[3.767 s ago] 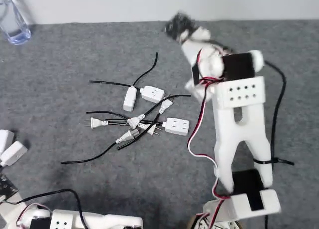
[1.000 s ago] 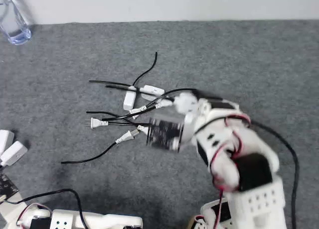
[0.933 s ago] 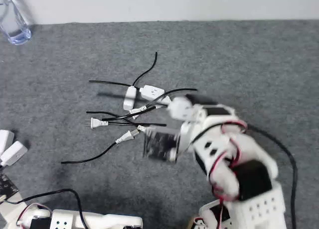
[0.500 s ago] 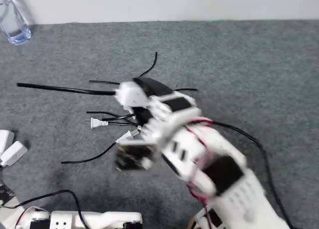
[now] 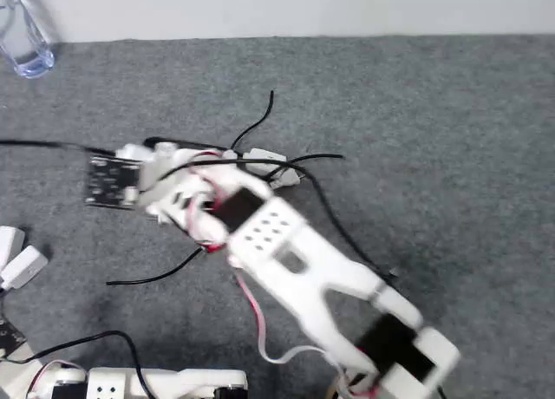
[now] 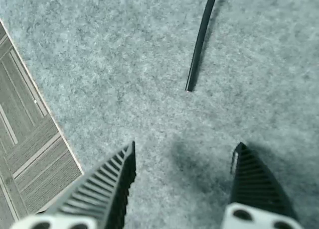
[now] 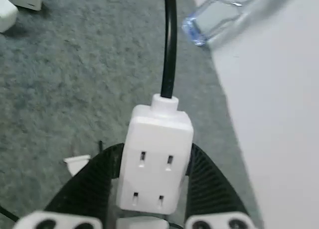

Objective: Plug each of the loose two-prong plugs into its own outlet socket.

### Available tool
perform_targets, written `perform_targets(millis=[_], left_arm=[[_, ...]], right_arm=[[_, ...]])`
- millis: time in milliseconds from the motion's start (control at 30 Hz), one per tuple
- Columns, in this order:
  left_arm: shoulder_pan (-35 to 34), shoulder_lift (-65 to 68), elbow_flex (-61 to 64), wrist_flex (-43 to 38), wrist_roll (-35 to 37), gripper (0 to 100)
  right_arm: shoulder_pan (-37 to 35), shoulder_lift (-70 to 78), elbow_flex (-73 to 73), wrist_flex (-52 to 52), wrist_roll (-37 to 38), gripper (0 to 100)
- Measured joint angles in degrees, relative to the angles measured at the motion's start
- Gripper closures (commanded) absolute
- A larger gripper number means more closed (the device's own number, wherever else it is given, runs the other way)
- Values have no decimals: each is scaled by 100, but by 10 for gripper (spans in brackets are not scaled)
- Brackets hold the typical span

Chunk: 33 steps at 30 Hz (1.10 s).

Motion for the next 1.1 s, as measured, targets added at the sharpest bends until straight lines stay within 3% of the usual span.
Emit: perform_targets(millis=[433,800,1000,1100], left_arm=[[0,0,0,0,0,706],[-35,-62,-9,-9,44,706],[-44,-79,-105,-62,62,706],[-53,-79,-44,-62,62,706]], right_arm=[[-1486,3297,-2101,0,-26,990],[-2075,3859,-2523,-360,554,981],[-2092,3982,-2857,-1160,580,798],[-2101,4176,-2866,-1451,475,786]])
